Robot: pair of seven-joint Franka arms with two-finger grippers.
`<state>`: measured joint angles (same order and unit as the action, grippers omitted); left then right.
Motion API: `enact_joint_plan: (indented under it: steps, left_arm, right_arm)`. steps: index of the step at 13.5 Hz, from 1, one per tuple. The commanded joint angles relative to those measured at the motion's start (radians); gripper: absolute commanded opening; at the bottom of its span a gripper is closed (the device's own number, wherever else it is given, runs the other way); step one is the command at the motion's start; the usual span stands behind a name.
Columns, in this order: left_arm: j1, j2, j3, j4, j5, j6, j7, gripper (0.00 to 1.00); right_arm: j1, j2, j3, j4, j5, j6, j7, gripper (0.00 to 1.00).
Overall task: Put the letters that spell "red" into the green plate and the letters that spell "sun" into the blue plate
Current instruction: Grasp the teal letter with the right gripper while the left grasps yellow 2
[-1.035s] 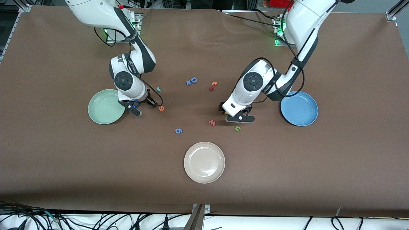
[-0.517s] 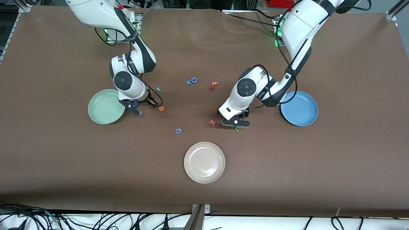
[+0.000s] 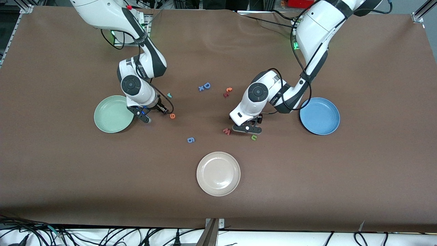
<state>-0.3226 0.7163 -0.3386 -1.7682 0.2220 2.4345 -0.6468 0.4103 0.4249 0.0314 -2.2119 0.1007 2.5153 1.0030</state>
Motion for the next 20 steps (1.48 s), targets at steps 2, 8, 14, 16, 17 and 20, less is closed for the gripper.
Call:
enact_joint_plan:
  steps: [2,8,14,16,17,20]
  left_arm:
    - [-0.016,0.020,0.009,0.026,0.031,-0.018,0.003,1.00]
    - [-0.018,0.017,0.009,0.023,0.031,-0.064,0.001,0.59]
    - [-0.029,0.014,0.003,0.021,0.019,-0.083,-0.036,0.46]
    - [-0.032,0.014,0.003,0.021,0.019,-0.083,-0.048,0.42]
    - [-0.032,0.014,0.003,0.021,0.019,-0.083,-0.051,0.38]
    - [-0.035,0.017,0.003,0.021,0.017,-0.083,-0.063,0.34]
  right_arm:
    - [-0.002,-0.014,0.002,-0.035,0.017,0.019,-0.020,0.42]
    - [-0.002,-0.014,0.002,-0.034,0.017,0.017,-0.020,0.04]
    - [-0.002,-0.053,-0.001,-0.023,0.019,0.000,-0.020,0.00]
    - [-0.005,-0.081,-0.005,0.048,0.017,-0.134,-0.027,0.00]
    - [-0.010,-0.086,-0.017,0.117,0.016,-0.242,-0.030,0.00]
    - [-0.011,-0.086,-0.138,0.282,0.016,-0.539,-0.212,0.00]
